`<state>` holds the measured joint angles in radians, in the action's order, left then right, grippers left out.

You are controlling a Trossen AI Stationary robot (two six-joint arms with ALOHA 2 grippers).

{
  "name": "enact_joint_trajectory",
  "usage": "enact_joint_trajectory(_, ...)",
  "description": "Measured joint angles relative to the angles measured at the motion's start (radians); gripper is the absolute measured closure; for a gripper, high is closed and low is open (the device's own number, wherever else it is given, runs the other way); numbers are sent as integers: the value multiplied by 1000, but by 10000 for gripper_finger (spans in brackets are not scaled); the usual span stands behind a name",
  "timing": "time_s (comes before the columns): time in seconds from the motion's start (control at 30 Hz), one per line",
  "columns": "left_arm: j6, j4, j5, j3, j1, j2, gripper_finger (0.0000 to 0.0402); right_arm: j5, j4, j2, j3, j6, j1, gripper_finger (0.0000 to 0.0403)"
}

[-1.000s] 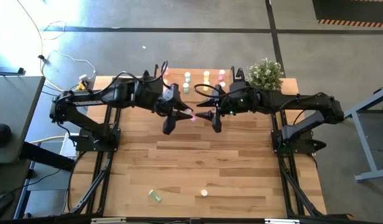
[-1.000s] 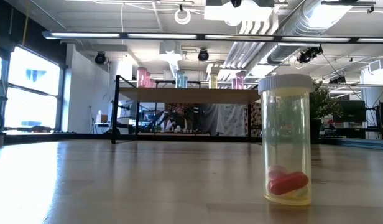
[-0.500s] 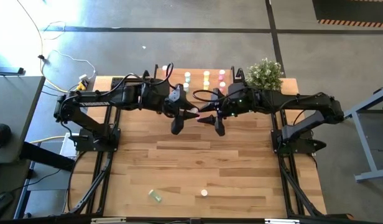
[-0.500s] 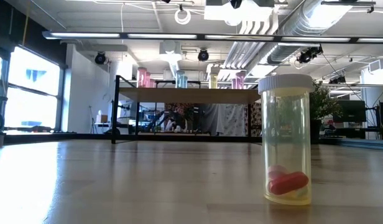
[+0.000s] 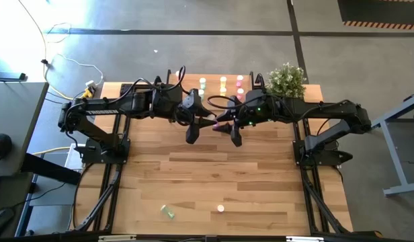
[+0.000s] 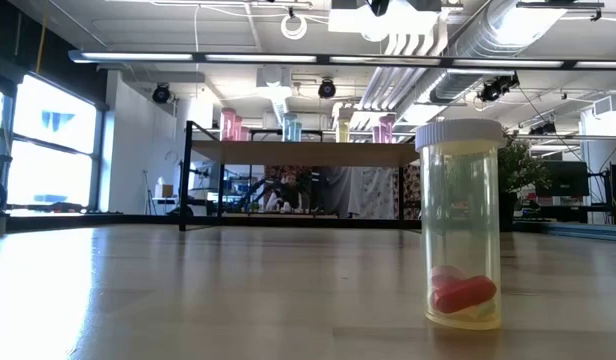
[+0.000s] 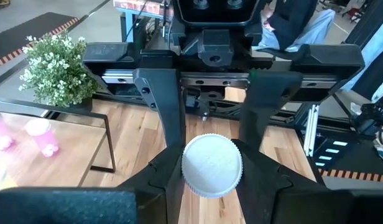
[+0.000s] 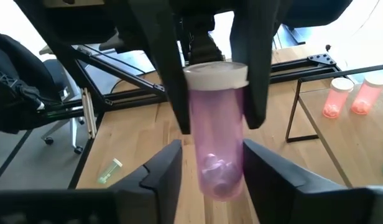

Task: Pick and place medicine bottles onto shelf by color
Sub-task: Put the purple pill bottle on the shelf aligned with the other purple pill bottle

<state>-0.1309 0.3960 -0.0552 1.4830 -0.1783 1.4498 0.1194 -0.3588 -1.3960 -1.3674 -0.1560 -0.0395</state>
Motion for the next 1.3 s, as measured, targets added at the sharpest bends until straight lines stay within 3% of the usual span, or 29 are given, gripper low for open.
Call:
enact_joint_trajectory(0.37, -3, 1, -1, 0, 0, 0, 291, -6, 1, 0, 0, 0, 0, 321)
enact_joint_trajectory(0.63, -7, 3, -1, 0, 0, 0, 284, -21, 1, 0, 0, -27, 2, 324)
enact_joint_trajectory(1.07, 4, 2, 0, 0, -26, -20, 181, -143, -23, 12, 0, -90, 23, 326)
enact_joint_trajectory(1.3, 4, 1, 0, 1, -76, -70, 161, -199, 2, 60, 0, -106, 23, 326)
